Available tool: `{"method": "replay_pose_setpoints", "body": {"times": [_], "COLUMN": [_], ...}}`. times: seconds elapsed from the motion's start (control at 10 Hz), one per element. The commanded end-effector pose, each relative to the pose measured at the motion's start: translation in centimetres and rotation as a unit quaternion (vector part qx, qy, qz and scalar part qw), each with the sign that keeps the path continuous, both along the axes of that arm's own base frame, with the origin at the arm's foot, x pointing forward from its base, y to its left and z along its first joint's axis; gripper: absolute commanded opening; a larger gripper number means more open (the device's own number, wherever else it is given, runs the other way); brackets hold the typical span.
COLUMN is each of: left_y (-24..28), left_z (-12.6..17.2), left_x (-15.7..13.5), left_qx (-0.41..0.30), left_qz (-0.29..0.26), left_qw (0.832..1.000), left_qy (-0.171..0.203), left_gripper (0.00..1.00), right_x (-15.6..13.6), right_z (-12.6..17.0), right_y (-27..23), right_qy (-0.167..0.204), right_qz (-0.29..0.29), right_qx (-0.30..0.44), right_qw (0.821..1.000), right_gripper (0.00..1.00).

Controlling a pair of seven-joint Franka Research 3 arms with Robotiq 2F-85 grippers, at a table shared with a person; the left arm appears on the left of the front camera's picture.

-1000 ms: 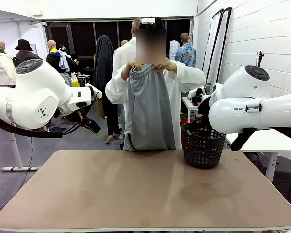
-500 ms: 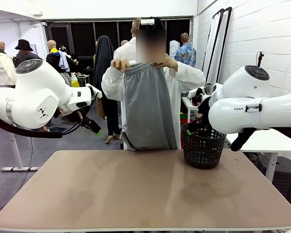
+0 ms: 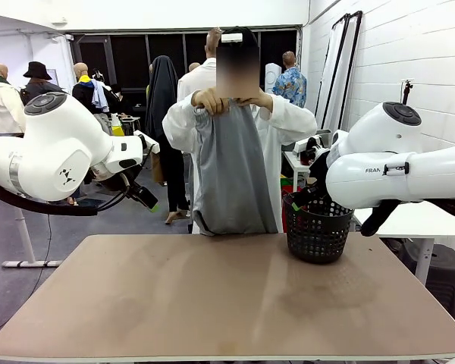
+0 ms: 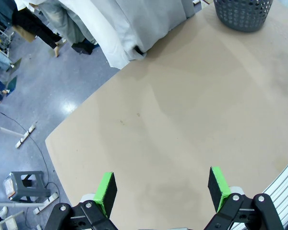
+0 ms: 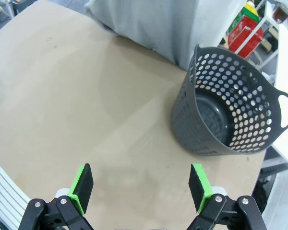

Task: Fold the training pants.
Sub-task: Grab both ends of the Training pants handed by a person.

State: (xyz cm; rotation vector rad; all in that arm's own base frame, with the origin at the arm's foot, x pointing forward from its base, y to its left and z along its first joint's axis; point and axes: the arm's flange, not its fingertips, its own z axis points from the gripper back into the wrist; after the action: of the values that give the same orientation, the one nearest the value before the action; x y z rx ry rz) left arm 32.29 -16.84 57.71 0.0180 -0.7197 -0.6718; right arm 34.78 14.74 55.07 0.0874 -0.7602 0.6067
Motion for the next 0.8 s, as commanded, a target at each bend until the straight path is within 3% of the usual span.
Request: {"method": "replay_pose_setpoints", "body": {"times": [0.0, 0.7], "left_y": [0.11, 0.11], "left_z": [-0.03, -0.03], "left_x": [0.03, 0.03], "left_qx": [0.000, 0.000], "left_qz": [-0.005, -0.005], "left_qw": [1.000, 1.000], "left_qy": [-0.001, -0.001], "left_gripper": [1.00, 1.00], "right_x": [0.00, 0.00], "right_z": [-0.01, -0.01], "right_y": [0.02, 0.02], "right_qy": [0.000, 0.000], "right_qz": [0.000, 0.000], "right_qx": [0.000, 0.000], "right_qw": [1.000, 1.000], "right_gripper": [1.00, 1.00]}}
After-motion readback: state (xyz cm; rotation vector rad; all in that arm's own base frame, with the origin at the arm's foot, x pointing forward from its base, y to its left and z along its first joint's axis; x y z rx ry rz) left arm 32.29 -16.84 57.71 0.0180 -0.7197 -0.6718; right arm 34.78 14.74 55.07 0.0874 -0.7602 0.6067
